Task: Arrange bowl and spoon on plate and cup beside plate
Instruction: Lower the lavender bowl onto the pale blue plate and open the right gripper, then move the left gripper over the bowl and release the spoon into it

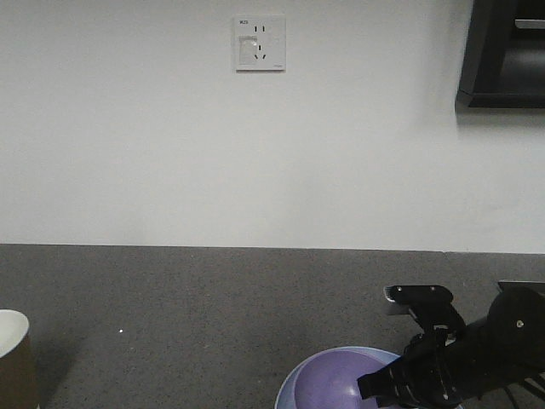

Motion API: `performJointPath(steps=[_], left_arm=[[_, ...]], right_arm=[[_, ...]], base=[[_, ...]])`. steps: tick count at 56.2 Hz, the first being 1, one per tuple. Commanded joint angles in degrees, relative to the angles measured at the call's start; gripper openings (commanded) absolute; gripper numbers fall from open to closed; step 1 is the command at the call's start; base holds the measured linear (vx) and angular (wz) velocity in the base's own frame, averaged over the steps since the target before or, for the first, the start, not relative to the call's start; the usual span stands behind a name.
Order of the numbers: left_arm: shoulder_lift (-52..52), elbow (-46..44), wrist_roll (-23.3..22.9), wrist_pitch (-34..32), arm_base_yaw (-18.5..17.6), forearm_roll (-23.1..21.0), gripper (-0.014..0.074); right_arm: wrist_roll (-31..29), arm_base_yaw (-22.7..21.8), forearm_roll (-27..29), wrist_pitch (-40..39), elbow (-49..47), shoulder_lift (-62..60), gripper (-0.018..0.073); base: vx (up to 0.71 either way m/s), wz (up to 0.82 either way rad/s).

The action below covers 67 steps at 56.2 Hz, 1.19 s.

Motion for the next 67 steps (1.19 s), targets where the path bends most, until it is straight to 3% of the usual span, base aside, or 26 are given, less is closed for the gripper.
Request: performJointPath(steps=[1,16,22,28,35,39,43,48,56,67], left_arm=[[0.41,-1.36,-0.38,-4.54,-0.50,-0.43,-0.0006],[0.41,-1.36,-0.38,-4.23,-0.50,-0.43,-0.0006],[0.41,-1.36,-0.38,-4.07,-0.50,-0.43,-0.0006],[0.41,-1.36,-0.38,-4.09,-0.50,-0.59,-0.0006],[1.25,-1.59,-0.27,-3.35,-0.50,-2.54,-0.0005],[3.67,-3.05,1.33,-0.69,-0.50,-4.81,-0.0004],[7.18,-5.78,7.68,3.10,-0.55,-7.81,-0.0003],[12.99,-10.67,19.00,7.07,-0.55,-14.01,-0.0003],[24.97,-19.14,31.29,12.03,-0.55,-26.80,-0.0001],[43.61,-29.72,42.00,19.54,-2.10,-42.77,0.0000]], right_arm=[[-0.44,-0.15,0.16,-1.44,-1.56,-1.55,0.0236],[-0.73,-0.15,0.16,-2.05,-1.56,-3.07,0.0554],[-1.06,-0.15,0.10,-2.31,-1.56,-5.95,0.0606],[-1.06,-0.15,-1.03,-1.45,-1.56,-10.88,0.0599],[-1.06,-0.15,-2.82,0.24,-1.56,-18.14,0.0528],[-0.79,-0.15,-4.87,0.47,-1.46,-23.02,0.0410],[-0.79,-0.15,-7.82,0.36,-1.39,-27.16,0.0243],[-0.61,-0.15,-11.14,1.27,-1.39,-31.92,-0.0017],[0.76,-0.15,-11.93,2.07,-1.39,-36.49,-0.0015],[0.91,-0.15,-12.69,5.14,-1.39,-39.07,-0.0010]], base=[[0.00,0.00],[0.00,0.00],[0.00,0.00],[0.00,0.00],[0.00,0.00],[0.00,0.00],[0.00,0.00],[0.00,0.00],[0.00,0.00],[0.00,0.00]])
